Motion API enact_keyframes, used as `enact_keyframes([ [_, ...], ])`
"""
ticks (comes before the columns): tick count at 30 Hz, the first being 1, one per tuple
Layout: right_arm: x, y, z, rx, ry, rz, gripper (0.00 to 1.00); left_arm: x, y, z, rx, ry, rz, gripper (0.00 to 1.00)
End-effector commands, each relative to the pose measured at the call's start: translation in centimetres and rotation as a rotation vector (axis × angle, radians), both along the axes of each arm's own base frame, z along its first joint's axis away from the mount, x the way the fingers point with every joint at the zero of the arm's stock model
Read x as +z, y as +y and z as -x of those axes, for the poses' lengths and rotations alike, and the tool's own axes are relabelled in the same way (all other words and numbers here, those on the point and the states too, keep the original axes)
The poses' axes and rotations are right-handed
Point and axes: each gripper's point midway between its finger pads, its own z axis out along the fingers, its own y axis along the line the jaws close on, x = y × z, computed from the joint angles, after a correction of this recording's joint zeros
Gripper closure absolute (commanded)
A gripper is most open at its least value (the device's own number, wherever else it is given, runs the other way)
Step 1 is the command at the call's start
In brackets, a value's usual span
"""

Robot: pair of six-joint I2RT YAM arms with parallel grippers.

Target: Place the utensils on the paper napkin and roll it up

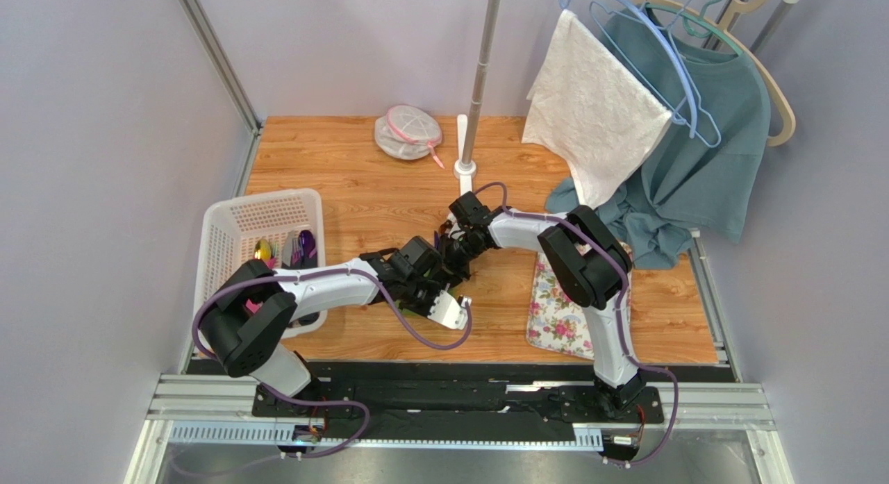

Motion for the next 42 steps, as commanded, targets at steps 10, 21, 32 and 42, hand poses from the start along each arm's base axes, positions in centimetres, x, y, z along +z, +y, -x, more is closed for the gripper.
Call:
enact_keyframes([
  [10, 6.2, -2.3, 0.0, 0.028, -0.05, -0.109, 0.84, -0.1, 0.4, 0.5, -0.01, 0.018, -0.023, 1.0],
  [21, 2.0, -4.0, -0.3, 0.046, -0.084, 0.013, 0.98, 0.6, 0.0, 0.7, 0.017, 0.049, -0.005, 1.0],
  [32, 0.7, -2.5, -1.3, 0.05, -0.144, 0.032, 0.99, 1.5, -0.4, 0.6, 0.052, 0.085, 0.027, 0.99],
  [42, -1.1, -3.2, -1.3, 0.051, -0.149, 0.099, 1.0, 8.6, -0.3, -1.5, 0.447, 0.346, 0.271, 0.92],
])
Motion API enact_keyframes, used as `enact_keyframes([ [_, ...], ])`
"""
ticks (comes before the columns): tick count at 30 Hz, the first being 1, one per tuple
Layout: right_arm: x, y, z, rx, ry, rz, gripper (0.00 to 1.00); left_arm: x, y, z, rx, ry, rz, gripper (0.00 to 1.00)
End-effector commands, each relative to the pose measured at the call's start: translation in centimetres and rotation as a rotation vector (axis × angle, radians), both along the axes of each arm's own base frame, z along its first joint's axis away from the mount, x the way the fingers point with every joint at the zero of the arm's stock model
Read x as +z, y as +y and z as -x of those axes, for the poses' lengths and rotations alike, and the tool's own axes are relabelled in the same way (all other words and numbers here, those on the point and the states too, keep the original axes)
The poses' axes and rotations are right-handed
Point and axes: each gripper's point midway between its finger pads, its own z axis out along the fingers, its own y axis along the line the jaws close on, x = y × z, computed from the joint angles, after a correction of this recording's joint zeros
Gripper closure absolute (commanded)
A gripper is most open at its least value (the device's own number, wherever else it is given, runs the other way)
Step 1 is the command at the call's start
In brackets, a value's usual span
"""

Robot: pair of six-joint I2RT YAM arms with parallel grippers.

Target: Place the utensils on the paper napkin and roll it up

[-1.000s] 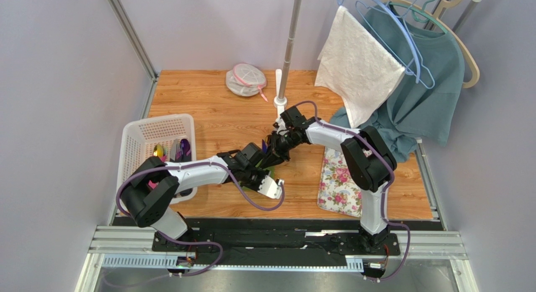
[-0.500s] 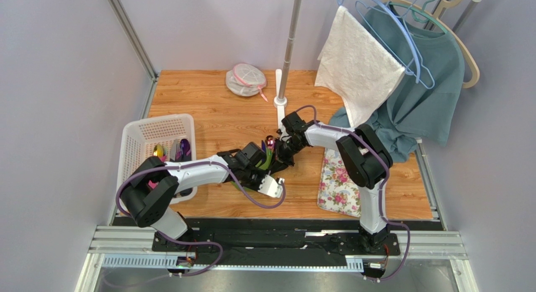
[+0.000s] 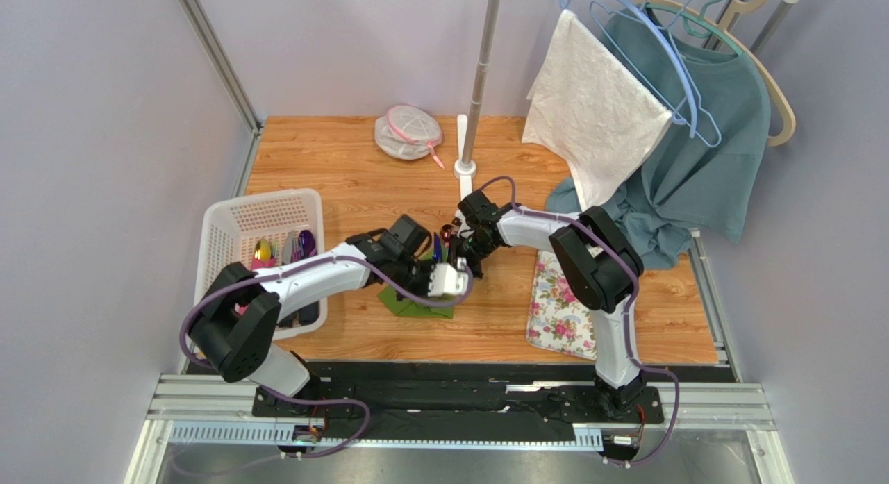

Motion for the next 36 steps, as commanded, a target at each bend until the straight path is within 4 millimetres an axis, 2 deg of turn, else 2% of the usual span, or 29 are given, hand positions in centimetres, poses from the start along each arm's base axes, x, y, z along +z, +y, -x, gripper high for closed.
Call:
enact_keyframes([
  [1, -0.8, 0.1, -1.2, 0.003, -0.059, 0.022, 1.0, 7.0, -0.5, -2.3, 0.312, 0.186, 0.24, 0.91],
  [2, -0.8, 0.1, -1.3, 0.002, -0.061, 0.021, 1.0, 8.3, -0.9, -2.1, 0.401, 0.286, 0.291, 0.9],
  [4, -0.7, 0.2, -1.5, 0.002, -0.068, 0.017, 1.0, 8.9, -0.3, -2.6, 0.535, 0.387, 0.317, 0.87],
  [5, -0.7, 0.3, -1.5, 0.001, -0.065, 0.018, 1.0, 9.4, -0.6, -2.1, 0.622, 0.501, 0.343, 0.87],
  [7, -0.7, 0.4, -1.5, 0.002, -0.065, 0.016, 1.0, 9.5, -0.6, -2.2, 0.721, 0.581, 0.368, 0.86],
  [8, -0.7, 0.4, -1.5, 0.001, -0.063, 0.015, 1.0, 9.3, -0.8, -1.5, 0.792, 0.663, 0.369, 0.86],
  [10, -0.7, 0.4, -1.7, -0.001, -0.065, 0.015, 1.0, 9.5, -1.3, -1.4, 0.828, 0.71, 0.409, 0.85],
  [11, -0.7, 0.4, -1.7, -0.002, -0.064, 0.015, 1.0, 8.9, -1.3, -0.7, 0.874, 0.773, 0.404, 0.85],
  [13, -0.6, 0.5, -1.7, 0.0, -0.069, 0.016, 1.0, 8.2, -1.5, -1.0, 0.917, 0.795, 0.42, 0.85],
  [14, -0.6, 0.5, -1.7, -0.002, -0.067, 0.017, 1.0, 7.2, -1.4, -0.9, 0.951, 0.818, 0.401, 0.85],
  [17, -0.7, 0.5, -1.6, -0.003, -0.062, 0.017, 1.0, 5.2, -1.4, -1.3, 1.007, 0.839, 0.362, 0.85],
  [25, -0.4, 0.6, -1.9, -0.007, -0.07, 0.01, 1.0, 2.2, -1.9, -2.9, 1.061, 0.863, 0.293, 0.87],
  [29, -0.1, 0.7, -1.9, -0.007, -0.071, 0.003, 0.99, -0.5, -1.2, -3.4, 1.133, 0.857, 0.2, 0.89],
  [32, 0.8, 0.9, -2.2, -0.004, -0.095, -0.009, 0.99, -1.9, -0.2, -3.3, 1.176, 0.856, 0.141, 0.92],
  [36, 2.5, 1.2, -3.1, -0.002, -0.147, -0.018, 0.98, -2.7, 0.6, -3.2, 1.21, 0.856, 0.107, 0.96],
])
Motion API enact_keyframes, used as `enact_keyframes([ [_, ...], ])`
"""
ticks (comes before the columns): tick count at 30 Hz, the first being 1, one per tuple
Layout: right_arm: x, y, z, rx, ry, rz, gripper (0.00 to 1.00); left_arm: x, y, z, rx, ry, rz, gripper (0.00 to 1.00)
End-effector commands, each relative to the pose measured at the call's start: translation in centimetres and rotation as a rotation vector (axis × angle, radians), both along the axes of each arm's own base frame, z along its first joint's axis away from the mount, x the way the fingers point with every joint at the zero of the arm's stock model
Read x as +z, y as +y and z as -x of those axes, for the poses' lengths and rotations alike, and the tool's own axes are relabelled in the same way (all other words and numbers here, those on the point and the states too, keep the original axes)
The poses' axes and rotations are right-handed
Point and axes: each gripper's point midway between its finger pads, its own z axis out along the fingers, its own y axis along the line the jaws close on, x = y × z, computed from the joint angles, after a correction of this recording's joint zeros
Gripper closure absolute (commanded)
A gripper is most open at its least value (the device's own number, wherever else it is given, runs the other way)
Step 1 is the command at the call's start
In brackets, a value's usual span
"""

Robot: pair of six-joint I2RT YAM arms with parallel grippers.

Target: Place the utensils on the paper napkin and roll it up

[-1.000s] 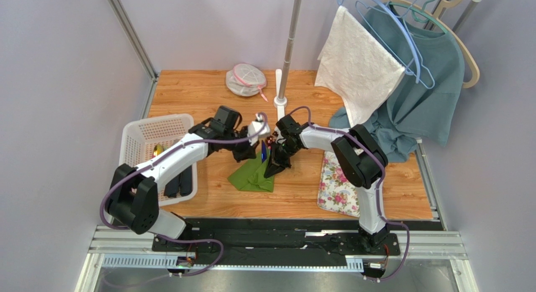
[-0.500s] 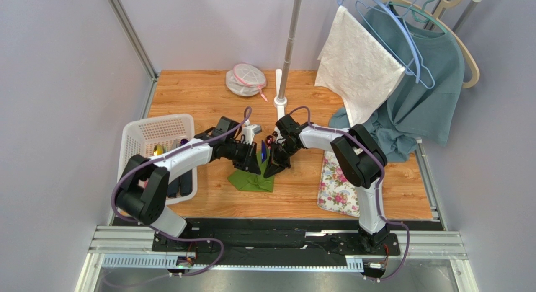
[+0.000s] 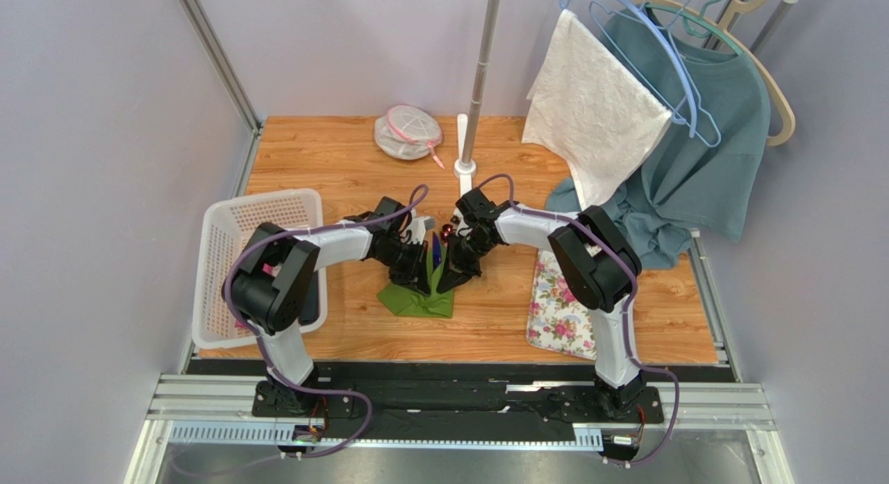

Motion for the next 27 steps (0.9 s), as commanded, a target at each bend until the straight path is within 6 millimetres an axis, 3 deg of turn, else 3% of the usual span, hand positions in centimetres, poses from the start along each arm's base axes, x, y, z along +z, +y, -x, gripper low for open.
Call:
enact_keyframes([
  [1, 2.7, 1.2, -3.3, -0.003, -0.166, -0.026, 0.98, 0.0, 0.6, -0.8, 0.036, 0.01, -0.034, 0.97],
  [15, 1.5, 2.4, -3.6, 0.006, -0.219, 0.031, 0.99, -0.1, 0.6, -0.6, 0.062, 0.025, -0.012, 1.0],
  [22, -0.6, 2.4, -3.5, 0.009, -0.225, 0.093, 0.99, 0.0, 0.6, -0.5, 0.067, 0.021, -0.007, 1.0],
  [27, -2.7, 1.2, -3.1, 0.03, -0.227, 0.192, 1.0, 1.0, 0.5, -0.9, 0.104, 0.012, 0.051, 1.0],
])
